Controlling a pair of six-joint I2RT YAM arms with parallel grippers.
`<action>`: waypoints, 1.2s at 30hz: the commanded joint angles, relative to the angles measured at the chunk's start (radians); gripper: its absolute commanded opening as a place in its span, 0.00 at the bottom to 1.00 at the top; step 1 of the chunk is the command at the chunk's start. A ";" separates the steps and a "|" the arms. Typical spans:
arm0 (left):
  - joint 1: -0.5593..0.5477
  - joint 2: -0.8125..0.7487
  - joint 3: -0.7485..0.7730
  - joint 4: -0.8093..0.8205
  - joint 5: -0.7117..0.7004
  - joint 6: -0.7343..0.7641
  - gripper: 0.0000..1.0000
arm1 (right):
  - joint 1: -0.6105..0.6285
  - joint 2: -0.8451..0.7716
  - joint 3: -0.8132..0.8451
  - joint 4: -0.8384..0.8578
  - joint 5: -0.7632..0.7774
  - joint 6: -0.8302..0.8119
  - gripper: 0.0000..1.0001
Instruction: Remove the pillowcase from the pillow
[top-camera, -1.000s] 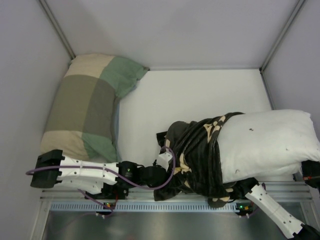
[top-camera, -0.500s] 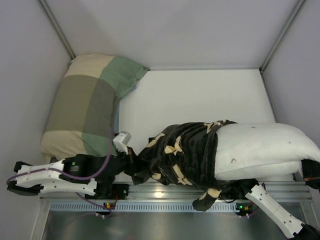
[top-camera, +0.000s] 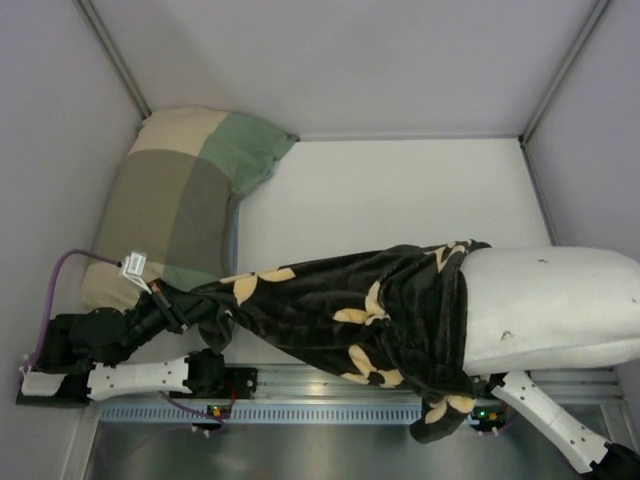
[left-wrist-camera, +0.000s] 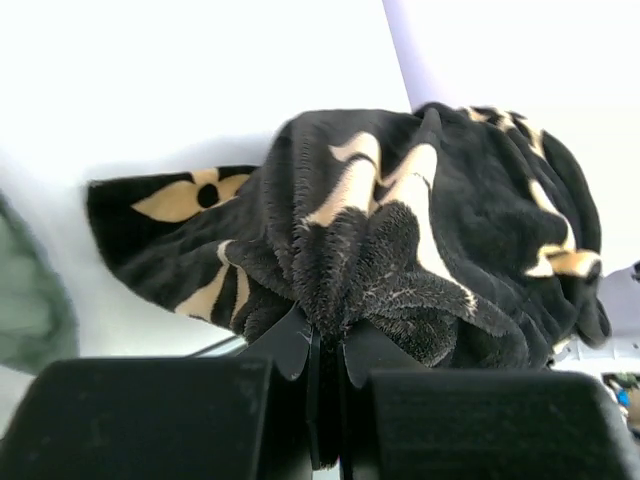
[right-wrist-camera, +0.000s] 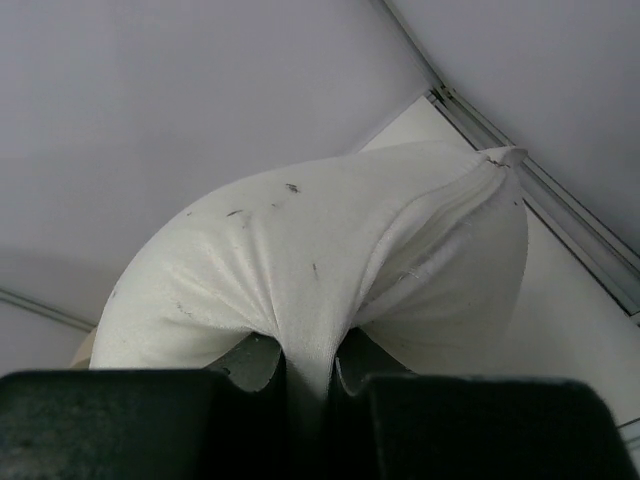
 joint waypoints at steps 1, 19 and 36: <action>0.056 0.052 0.127 -0.062 -0.086 0.027 0.00 | 0.025 -0.024 0.077 0.053 0.222 -0.015 0.00; 0.249 0.214 0.185 -0.061 0.119 0.194 0.00 | 0.104 -0.065 0.052 0.052 0.181 0.083 0.00; 0.185 0.965 0.279 0.553 0.472 0.507 0.85 | 0.101 -0.062 -0.452 0.231 -0.144 0.153 0.00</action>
